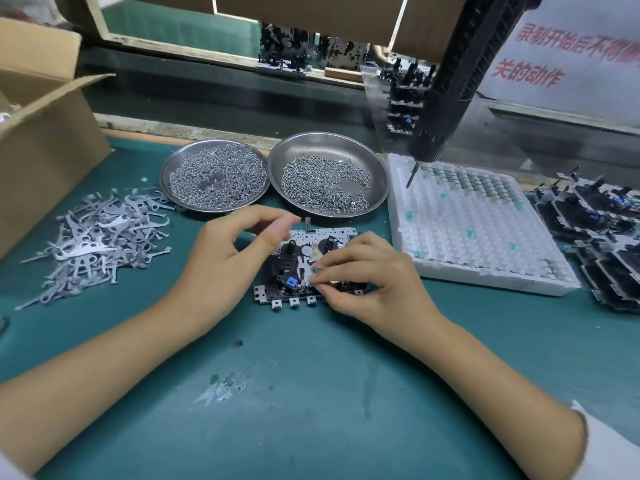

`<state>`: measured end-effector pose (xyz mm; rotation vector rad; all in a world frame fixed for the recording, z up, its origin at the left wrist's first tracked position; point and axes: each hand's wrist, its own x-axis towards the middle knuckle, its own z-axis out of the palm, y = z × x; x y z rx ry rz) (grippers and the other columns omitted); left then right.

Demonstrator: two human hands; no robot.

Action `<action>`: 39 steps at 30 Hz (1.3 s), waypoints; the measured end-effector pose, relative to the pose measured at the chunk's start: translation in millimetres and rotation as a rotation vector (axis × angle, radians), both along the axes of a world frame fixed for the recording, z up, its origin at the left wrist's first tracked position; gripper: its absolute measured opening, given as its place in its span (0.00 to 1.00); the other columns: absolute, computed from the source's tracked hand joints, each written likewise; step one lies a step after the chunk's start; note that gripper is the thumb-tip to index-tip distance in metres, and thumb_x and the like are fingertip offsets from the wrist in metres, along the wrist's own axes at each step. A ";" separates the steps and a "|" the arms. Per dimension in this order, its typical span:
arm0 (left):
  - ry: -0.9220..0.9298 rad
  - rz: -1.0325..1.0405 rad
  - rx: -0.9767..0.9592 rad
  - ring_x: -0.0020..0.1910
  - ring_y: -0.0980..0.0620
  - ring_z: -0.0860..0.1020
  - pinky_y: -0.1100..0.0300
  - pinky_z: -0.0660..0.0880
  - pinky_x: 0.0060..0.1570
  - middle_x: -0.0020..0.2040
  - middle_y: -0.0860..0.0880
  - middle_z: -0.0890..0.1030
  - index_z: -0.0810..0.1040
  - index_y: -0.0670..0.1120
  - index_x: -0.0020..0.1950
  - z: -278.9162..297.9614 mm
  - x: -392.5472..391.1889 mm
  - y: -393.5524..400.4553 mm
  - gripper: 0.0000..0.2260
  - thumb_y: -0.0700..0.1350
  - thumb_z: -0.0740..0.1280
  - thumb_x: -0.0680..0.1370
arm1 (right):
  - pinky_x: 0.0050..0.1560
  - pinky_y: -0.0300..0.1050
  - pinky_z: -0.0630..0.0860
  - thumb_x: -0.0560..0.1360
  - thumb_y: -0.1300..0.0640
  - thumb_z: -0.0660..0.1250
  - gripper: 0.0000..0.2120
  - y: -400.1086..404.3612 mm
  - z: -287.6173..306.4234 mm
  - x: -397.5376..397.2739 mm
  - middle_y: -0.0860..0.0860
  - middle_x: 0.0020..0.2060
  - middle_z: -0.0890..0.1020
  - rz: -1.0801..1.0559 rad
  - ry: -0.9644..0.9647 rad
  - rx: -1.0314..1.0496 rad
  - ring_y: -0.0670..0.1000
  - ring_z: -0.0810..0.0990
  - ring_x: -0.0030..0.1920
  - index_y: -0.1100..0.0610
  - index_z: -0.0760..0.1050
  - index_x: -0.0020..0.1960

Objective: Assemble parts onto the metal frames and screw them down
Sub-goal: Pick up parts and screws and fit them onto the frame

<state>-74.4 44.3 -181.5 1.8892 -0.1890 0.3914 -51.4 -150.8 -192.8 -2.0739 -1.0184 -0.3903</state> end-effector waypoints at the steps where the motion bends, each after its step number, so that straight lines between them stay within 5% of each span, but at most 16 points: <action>1: 0.001 0.002 0.004 0.44 0.63 0.78 0.73 0.71 0.48 0.43 0.61 0.82 0.81 0.57 0.47 0.0 -0.9 -0.9 0.07 0.54 0.64 0.75 | 0.47 0.55 0.75 0.67 0.63 0.75 0.05 -0.1 -0.5 0.2 0.50 0.42 0.85 0.006 -0.011 -0.007 0.52 0.75 0.41 0.58 0.85 0.43; 4: -0.010 -0.007 0.042 0.44 0.64 0.78 0.72 0.70 0.47 0.43 0.61 0.82 0.80 0.57 0.47 1.6 -2.9 -3.5 0.06 0.53 0.64 0.75 | 0.46 0.58 0.74 0.68 0.62 0.75 0.04 -0.2 -0.3 1.1 0.51 0.43 0.85 0.014 -0.064 -0.046 0.53 0.76 0.42 0.58 0.85 0.42; 8: -0.106 -0.033 0.286 0.44 0.60 0.76 0.57 0.67 0.53 0.41 0.55 0.81 0.81 0.53 0.48 3.6 -8.6 -5.9 0.05 0.52 0.67 0.75 | 0.45 0.57 0.74 0.68 0.63 0.74 0.05 -0.7 1.9 0.4 0.50 0.44 0.84 0.030 -0.076 -0.083 0.55 0.76 0.42 0.58 0.85 0.43; 13: -0.092 -0.095 0.548 0.46 0.58 0.74 0.54 0.65 0.57 0.44 0.58 0.76 0.78 0.52 0.55 2.5 -16.8 -11.0 0.19 0.57 0.63 0.67 | 0.49 0.48 0.75 0.68 0.64 0.74 0.07 -1.8 7.0 -2.0 0.49 0.44 0.84 0.038 0.101 -0.035 0.55 0.77 0.43 0.60 0.84 0.46; 19: -0.065 -0.065 0.529 0.47 0.58 0.73 0.57 0.63 0.59 0.45 0.59 0.78 0.77 0.53 0.55 -1.6 -16.8 -13.4 0.21 0.58 0.62 0.66 | 0.47 0.33 0.68 0.67 0.64 0.75 0.07 -1.9 9.2 -2.5 0.52 0.45 0.84 0.017 0.192 0.004 0.48 0.76 0.45 0.61 0.85 0.45; 26: -0.118 -0.079 0.498 0.48 0.60 0.72 0.59 0.62 0.59 0.43 0.63 0.79 0.80 0.52 0.53 -6.2 -14.1 -13.5 0.18 0.57 0.63 0.68 | 0.45 0.36 0.69 0.68 0.67 0.72 0.08 -3.3 13.0 -4.9 0.54 0.42 0.82 0.010 0.189 0.018 0.50 0.76 0.43 0.61 0.84 0.46; 31: -0.104 -0.063 0.471 0.47 0.58 0.72 0.54 0.64 0.59 0.42 0.61 0.80 0.82 0.53 0.47 -8.8 -13.4 -13.4 0.12 0.56 0.69 0.68 | 0.45 0.37 0.70 0.72 0.62 0.68 0.08 -6.7 36.5 0.0 0.51 0.40 0.77 -0.366 -0.042 0.461 0.45 0.74 0.41 0.56 0.78 0.51; 34: -0.108 -0.060 0.448 0.46 0.59 0.72 0.55 0.64 0.59 0.41 0.62 0.80 0.82 0.54 0.46 -9.0 -13.1 -13.9 0.13 0.58 0.66 0.67 | 0.56 0.51 0.73 0.73 0.55 0.70 0.24 -9.0 67.5 18.9 0.55 0.52 0.75 -0.489 0.034 0.615 0.52 0.75 0.53 0.52 0.65 0.65; 36: -0.104 -0.059 0.432 0.46 0.59 0.72 0.57 0.63 0.59 0.41 0.62 0.80 0.83 0.54 0.45 -8.4 -12.7 -14.2 0.14 0.59 0.65 0.67 | 0.59 0.48 0.74 0.73 0.53 0.71 0.34 -5.1 91.4 32.6 0.53 0.55 0.76 -0.427 0.100 0.640 0.51 0.77 0.54 0.55 0.57 0.72; 39: -0.095 -0.060 0.430 0.46 0.57 0.74 0.56 0.64 0.59 0.41 0.62 0.81 0.83 0.55 0.45 -9.1 -12.4 -13.9 0.14 0.60 0.65 0.66 | 0.53 0.43 0.77 0.73 0.55 0.71 0.37 9.2 113.3 48.1 0.47 0.50 0.78 -0.361 0.082 0.679 0.48 0.80 0.50 0.59 0.53 0.74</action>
